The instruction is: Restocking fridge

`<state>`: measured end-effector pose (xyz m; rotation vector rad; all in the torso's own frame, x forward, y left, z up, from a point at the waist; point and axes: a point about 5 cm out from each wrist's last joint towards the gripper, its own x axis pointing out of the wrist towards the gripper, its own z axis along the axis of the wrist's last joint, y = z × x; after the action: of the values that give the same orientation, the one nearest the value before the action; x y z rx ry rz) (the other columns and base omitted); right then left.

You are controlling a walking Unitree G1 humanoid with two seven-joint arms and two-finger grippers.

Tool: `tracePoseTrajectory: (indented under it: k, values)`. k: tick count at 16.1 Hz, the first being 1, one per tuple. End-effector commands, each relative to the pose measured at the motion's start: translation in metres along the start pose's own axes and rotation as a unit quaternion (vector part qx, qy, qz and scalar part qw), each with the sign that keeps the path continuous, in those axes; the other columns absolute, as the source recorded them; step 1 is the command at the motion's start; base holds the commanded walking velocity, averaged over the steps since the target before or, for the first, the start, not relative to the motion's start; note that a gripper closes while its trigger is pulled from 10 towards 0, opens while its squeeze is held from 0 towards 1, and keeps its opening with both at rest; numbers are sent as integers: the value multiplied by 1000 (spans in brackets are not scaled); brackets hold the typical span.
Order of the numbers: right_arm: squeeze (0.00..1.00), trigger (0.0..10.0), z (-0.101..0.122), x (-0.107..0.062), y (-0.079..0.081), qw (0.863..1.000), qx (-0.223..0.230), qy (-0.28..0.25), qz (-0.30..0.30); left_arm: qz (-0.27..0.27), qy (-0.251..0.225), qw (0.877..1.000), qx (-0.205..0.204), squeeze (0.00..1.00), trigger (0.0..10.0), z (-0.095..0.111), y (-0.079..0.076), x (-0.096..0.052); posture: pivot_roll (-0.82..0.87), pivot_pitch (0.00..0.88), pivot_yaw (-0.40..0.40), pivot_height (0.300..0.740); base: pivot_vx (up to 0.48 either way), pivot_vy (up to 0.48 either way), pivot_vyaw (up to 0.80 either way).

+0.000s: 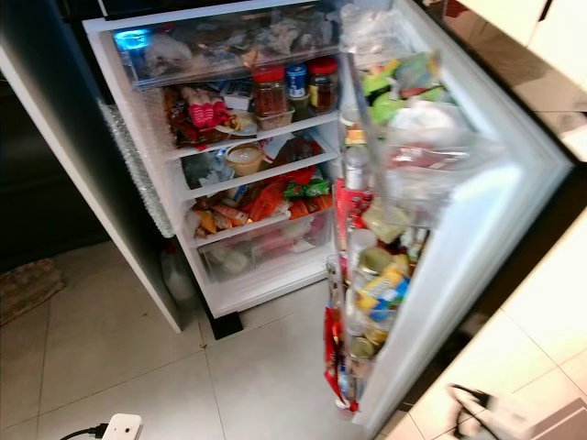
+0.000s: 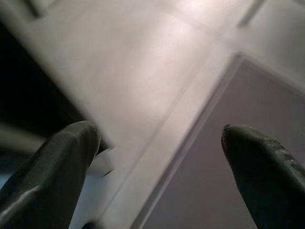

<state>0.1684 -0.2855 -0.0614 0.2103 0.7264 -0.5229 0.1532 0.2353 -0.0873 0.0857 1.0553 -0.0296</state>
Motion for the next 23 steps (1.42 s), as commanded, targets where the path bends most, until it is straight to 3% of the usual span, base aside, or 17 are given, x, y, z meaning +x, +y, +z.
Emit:
tracePoseTrajectory:
  k: [1,5,10,12,16,17,19,21,23]
  values:
    - [0,10000,-10,-1,12,998,-32,33,43,2,9,1000,7,0,10000,-4,4,-2,-210,0,28,740,0,0,0]
    - [0,10000,-17,-6,54,974,-16,52,220,-2,5,1000,7,0,10000,-1,2,-1,-210,0,21,740,0,0,0]
    - [0,10000,-22,-12,66,951,1,71,302,-3,2,1000,1,0,10000,1,1,0,-203,0,16,740,0,0,0]
    - [0,10000,-27,-12,60,952,-36,86,290,-3,2,1000,0,0,10000,1,1,0,-199,0,11,740,0,0,0]
    - [0,10000,-53,-17,11,944,-197,187,185,-4,2,1000,-4,0,10000,2,1,0,-208,0,10,740,0,0,0]
    - [0,10000,-44,-13,1,962,-174,168,130,-5,3,1000,-2,0,10000,2,1,0,-214,0,14,740,0,0,0]
    - [0,10000,-24,-4,1,982,-130,116,74,-6,3,1000,1,0,10000,2,1,0,-217,0,23,740,0,0,0]
    - [0,10000,0,4,19,991,-88,62,79,-7,3,1000,5,0,10000,3,1,0,-224,0,29,740,0,0,0]
    - [0,10000,33,10,47,990,-66,-1,127,-7,3,1000,9,0,10000,3,1,0,-224,0,32,740,0,0,0]
